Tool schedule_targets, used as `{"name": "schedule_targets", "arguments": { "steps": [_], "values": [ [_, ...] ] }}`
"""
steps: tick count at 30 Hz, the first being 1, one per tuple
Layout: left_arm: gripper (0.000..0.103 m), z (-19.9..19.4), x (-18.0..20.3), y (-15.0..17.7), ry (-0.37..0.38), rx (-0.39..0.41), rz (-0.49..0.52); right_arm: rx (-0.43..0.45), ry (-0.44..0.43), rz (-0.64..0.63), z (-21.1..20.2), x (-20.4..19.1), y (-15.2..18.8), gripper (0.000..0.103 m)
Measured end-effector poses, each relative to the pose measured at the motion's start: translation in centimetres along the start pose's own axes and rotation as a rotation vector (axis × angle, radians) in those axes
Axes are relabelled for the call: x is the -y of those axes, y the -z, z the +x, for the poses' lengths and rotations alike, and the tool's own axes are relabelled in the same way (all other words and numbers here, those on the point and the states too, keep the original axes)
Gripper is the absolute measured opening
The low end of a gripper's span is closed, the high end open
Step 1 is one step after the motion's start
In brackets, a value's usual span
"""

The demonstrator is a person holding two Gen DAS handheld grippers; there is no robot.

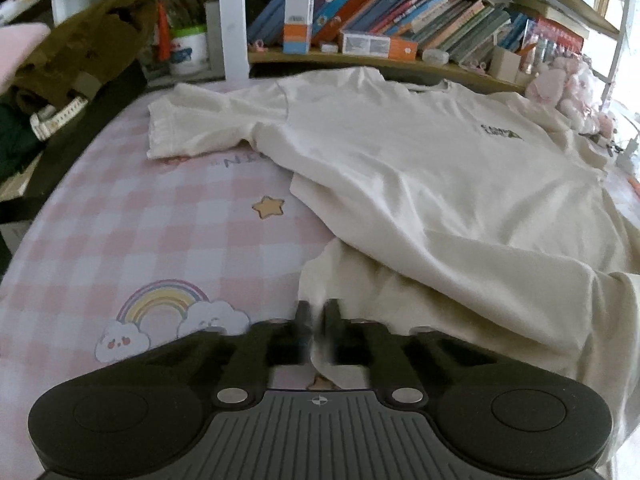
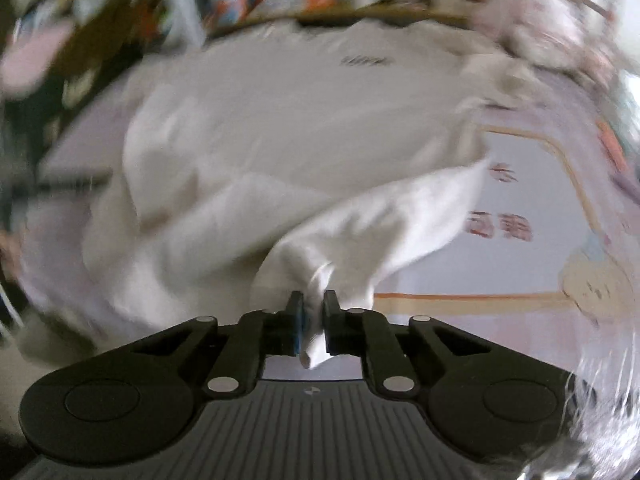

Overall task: Fold clothes
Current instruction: 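Grasp the shirt hem with the left tool while the right tool grasps the side edge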

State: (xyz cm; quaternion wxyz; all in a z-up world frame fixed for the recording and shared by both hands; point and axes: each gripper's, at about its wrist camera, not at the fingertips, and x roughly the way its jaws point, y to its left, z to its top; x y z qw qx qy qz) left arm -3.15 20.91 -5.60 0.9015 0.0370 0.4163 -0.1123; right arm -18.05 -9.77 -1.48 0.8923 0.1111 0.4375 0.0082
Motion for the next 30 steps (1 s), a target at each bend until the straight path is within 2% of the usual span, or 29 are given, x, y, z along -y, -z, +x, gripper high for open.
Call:
{"name": "schedule_targets", "arguments": {
  "steps": [4, 6, 9, 14, 18, 20, 22, 25, 27, 28, 30],
  "values": [
    [0.003, -0.9, -0.1, 0.7, -0.022, -0.005, 0.007, 0.104, 0.078, 0.226, -5.3, 5.5, 0.2, 0.005],
    [0.003, -2.1, -0.6, 1.0, -0.012, 0.014, -0.034, 0.115, 0.136, 0.295, -6.6, 7.8, 0.9, 0.005],
    [0.003, -5.9, -1.5, 1.3, 0.028, 0.083, -0.121, 0.103, 0.192, 0.358, -7.2, 9.8, 2.3, 0.005],
    [0.003, -14.4, -2.8, 2.5, 0.107, 0.227, -0.235, 0.083, 0.208, 0.329, -6.3, 9.1, 3.0, 0.005],
    [0.003, -20.1, -2.4, 4.0, 0.174, 0.28, -0.294, 0.046, 0.205, 0.297, -4.9, 8.7, 3.1, 0.005],
    [0.003, -21.4, -1.8, 5.1, 0.178, 0.262, -0.28, 0.032, 0.207, 0.272, -4.3, 8.5, 3.0, 0.005],
    [0.004, -21.0, -1.8, 6.8, 0.145, 0.194, -0.267, 0.017, 0.211, 0.255, -3.8, 8.3, 2.9, 0.005],
    [0.01, -17.2, -3.1, 9.6, 0.002, -0.028, -0.279, 0.006, 0.215, 0.247, -3.3, 8.3, 2.8, 0.005],
    [0.01, -15.3, -3.8, 10.2, -0.128, -0.121, -0.274, 0.002, 0.216, 0.247, -3.2, 8.3, 2.8, 0.005],
    [0.01, -14.9, -4.1, 10.2, -0.175, -0.13, -0.263, 0.0, 0.214, 0.246, -3.3, 8.3, 2.9, 0.005],
    [0.011, -14.9, -4.0, 9.0, -0.162, -0.05, -0.24, 0.002, 0.21, 0.24, -3.7, 8.1, 3.0, 0.005]
  ]
}}
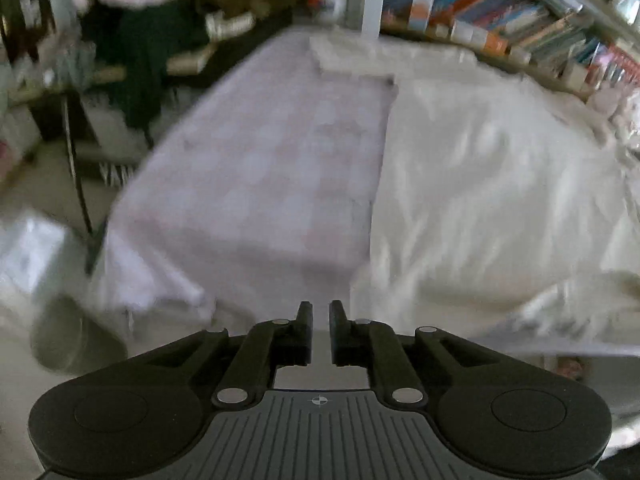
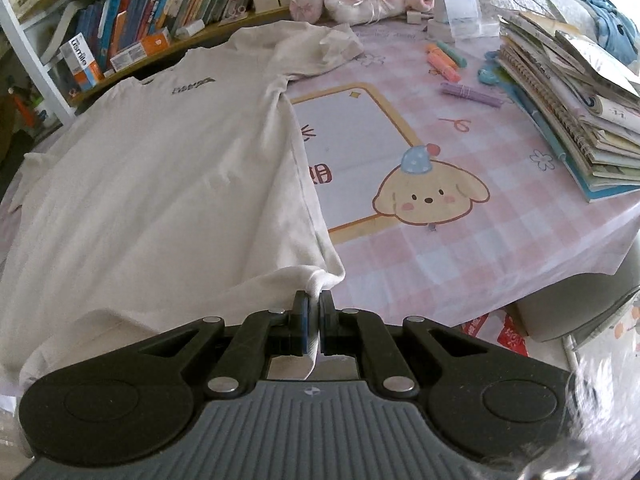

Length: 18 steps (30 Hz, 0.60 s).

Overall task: Fold clothes
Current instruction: 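Grasp the shirt hem with the left tool while the right tool grasps the side edge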

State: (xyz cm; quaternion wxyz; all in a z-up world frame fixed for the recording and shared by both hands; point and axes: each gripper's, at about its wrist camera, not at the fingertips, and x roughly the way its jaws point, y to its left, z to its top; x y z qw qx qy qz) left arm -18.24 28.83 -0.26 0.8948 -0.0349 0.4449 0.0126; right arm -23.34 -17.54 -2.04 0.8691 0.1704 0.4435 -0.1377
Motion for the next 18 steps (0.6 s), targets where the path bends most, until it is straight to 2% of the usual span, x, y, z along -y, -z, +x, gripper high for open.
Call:
{"name": "schedule_targets", "arguments": {
  "steps": [2, 5, 7, 10, 11, 14, 16, 18],
  "values": [
    [0.019, 0.6, 0.8, -1.7, 0.081, 0.059, 0.012, 0.003, -0.003, -0.003, -0.3, 0.0, 0.2, 0.005],
    [0.021, 1.7, 1.9, -4.0, 0.193, 0.132, 0.043, 0.012, -0.026, -0.001, -1.1, -0.2, 0.3, 0.005],
    [0.021, 3.3, 3.4, -5.0, 0.227, 0.114, 0.107, 0.023, -0.071, -0.007, -2.2, -0.5, 0.2, 0.005],
    [0.021, 5.6, 4.6, -5.6, 0.265, 0.044, 0.152, 0.035, -0.203, 0.006, -4.4, 0.0, -0.2, 0.005],
    [0.021, 6.3, 4.8, -5.6, 0.265, 0.019, 0.164, 0.042, -0.199, 0.014, -4.9, 0.4, -0.3, 0.005],
    [0.021, 7.2, 4.8, -4.8, 0.222, -0.031, 0.199, 0.005, -0.01, 0.092, -3.9, 3.3, -0.4, 0.009],
    [0.021, 7.5, 4.3, -4.6, 0.21, -0.049, 0.2, -0.047, 0.062, 0.109, -2.9, 4.5, -0.1, 0.013],
    [0.021, 7.6, 3.5, -4.3, 0.208, -0.05, 0.188, -0.041, 0.093, 0.072, -2.9, 4.3, 0.0, 0.028]
  ]
}}
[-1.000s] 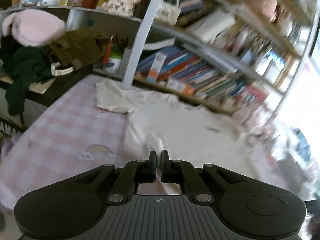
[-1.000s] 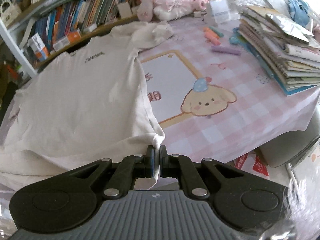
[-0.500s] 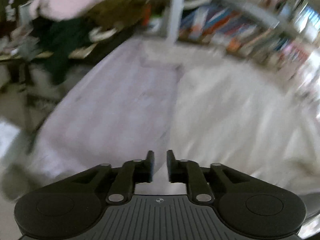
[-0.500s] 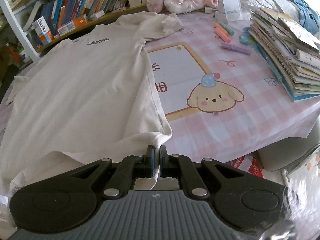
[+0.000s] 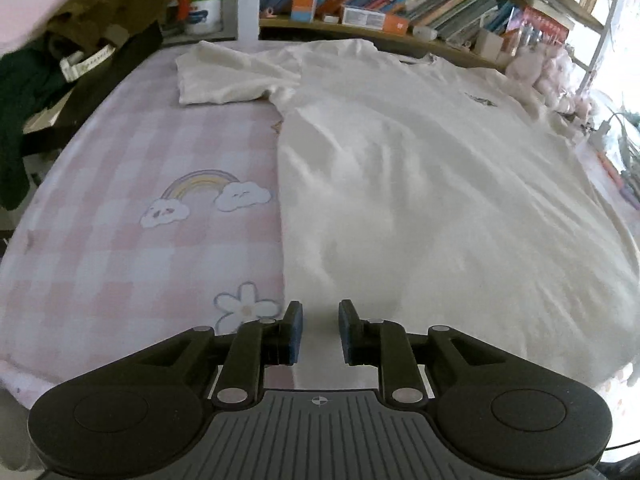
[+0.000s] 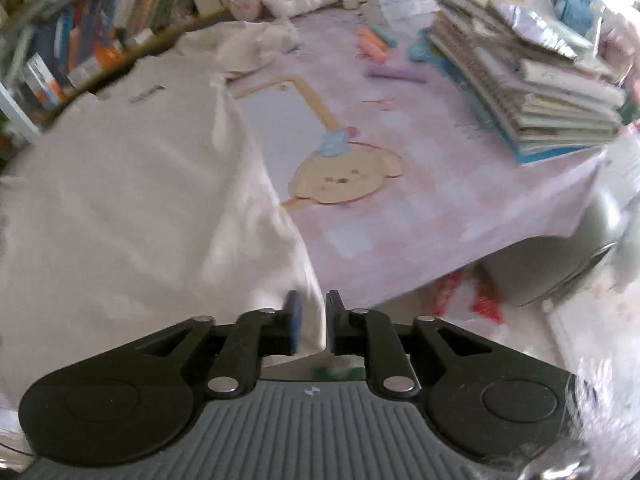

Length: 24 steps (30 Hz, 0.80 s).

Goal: Fold clothes

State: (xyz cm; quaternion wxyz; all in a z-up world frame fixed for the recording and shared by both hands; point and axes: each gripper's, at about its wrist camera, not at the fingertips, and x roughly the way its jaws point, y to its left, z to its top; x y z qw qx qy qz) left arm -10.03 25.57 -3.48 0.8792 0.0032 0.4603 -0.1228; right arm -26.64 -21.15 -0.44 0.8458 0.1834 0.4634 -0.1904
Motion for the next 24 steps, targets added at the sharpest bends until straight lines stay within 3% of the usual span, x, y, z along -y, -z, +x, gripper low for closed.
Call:
{"name": "schedule_targets", "arguments": {
  "steps": [8, 14, 18, 19, 20, 21, 24],
  "values": [
    [0.022, -0.4, -0.7, 0.1, -0.017, 0.026, -0.039, 0.018, -0.049, -0.125, 1.6, -3.7, -0.8, 0.037],
    [0.025, 0.3, -1.1, -1.1, -0.007, 0.045, -0.075, 0.008, 0.052, -0.19, 5.4, -4.2, -1.7, 0.037],
    [0.025, 1.3, -1.2, -1.7, -0.001, 0.044, -0.094, -0.008, 0.039, -0.152, 6.5, -3.5, -1.7, 0.034],
    [0.02, 1.5, -1.3, -1.8, 0.0, 0.045, -0.098, -0.007, 0.033, -0.142, 6.5, -3.4, -1.7, 0.033],
    [0.007, 1.6, -1.3, -1.9, 0.0, 0.047, -0.102, -0.012, 0.022, -0.135, 6.4, -3.4, -1.6, 0.023],
    [0.0, 1.7, -1.4, -2.0, 0.0, 0.048, -0.106, -0.02, 0.008, -0.129, 6.3, -3.4, -1.6, 0.012],
    [0.0, 1.9, -2.1, -2.2, -0.018, 0.068, -0.14, -0.048, -0.047, -0.104, 6.0, -3.5, -1.3, 0.006]
  ]
}}
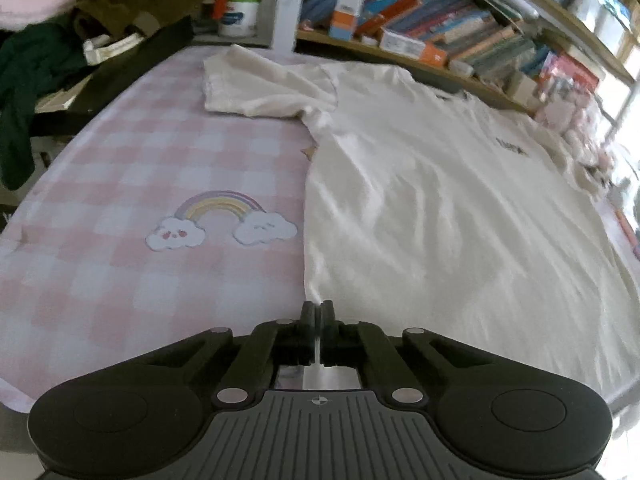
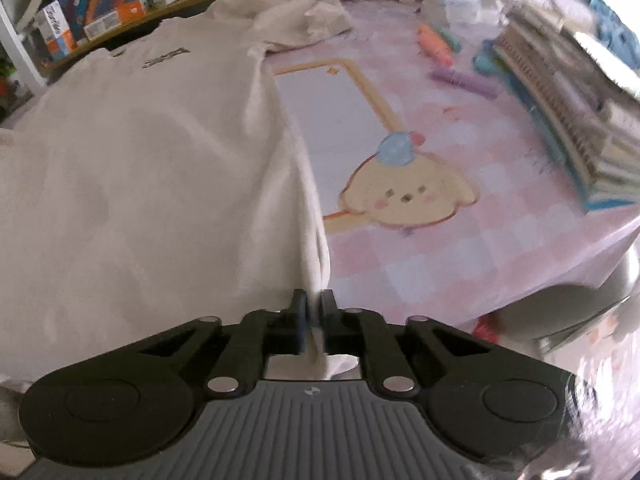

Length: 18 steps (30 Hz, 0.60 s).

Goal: Fold clothes

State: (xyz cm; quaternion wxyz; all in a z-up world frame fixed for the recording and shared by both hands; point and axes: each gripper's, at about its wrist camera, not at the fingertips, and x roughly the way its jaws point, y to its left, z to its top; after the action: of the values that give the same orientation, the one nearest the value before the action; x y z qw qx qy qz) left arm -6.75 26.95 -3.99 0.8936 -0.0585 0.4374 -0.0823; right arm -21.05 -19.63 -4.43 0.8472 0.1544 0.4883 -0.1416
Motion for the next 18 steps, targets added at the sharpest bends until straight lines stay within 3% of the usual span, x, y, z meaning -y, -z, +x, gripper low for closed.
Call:
{"name": "schedule_targets", "arguments": {
  "steps": [3, 8, 11, 14, 17, 18],
  "values": [
    [0.0, 0.2, -0.8, -0.5, -0.023, 0.006, -0.044, -0.008, -0.03, 0.003, -0.3, -0.8, 0.7, 0.006],
    [0.001, 0.2, 0.3, -0.5, -0.009, -0.018, 0.049, -0.002, -0.015, 0.012, -0.3, -0.8, 0.8, 0.006],
    [0.003, 0.2, 0.3, -0.5, -0.01, -0.024, 0.054, -0.007, -0.003, 0.005, -0.2, -0.6, 0.7, 0.006],
    [0.008, -0.3, 0.1, -0.8, -0.033, -0.015, 0.05, -0.011, -0.006, -0.001, -0.4, -0.6, 0.1, 0.014],
    [0.017, -1.8, 0.3, -1.7, -0.047, 0.072, 0.057, 0.037, -0.017, 0.002, -1.3, -0.4, -1.3, 0.031],
    [0.021, -2.1, 0.5, -2.1, -0.036, 0.098, 0.058, 0.055, -0.02, 0.001, -1.5, -0.4, -2.1, 0.032]
  ]
}}
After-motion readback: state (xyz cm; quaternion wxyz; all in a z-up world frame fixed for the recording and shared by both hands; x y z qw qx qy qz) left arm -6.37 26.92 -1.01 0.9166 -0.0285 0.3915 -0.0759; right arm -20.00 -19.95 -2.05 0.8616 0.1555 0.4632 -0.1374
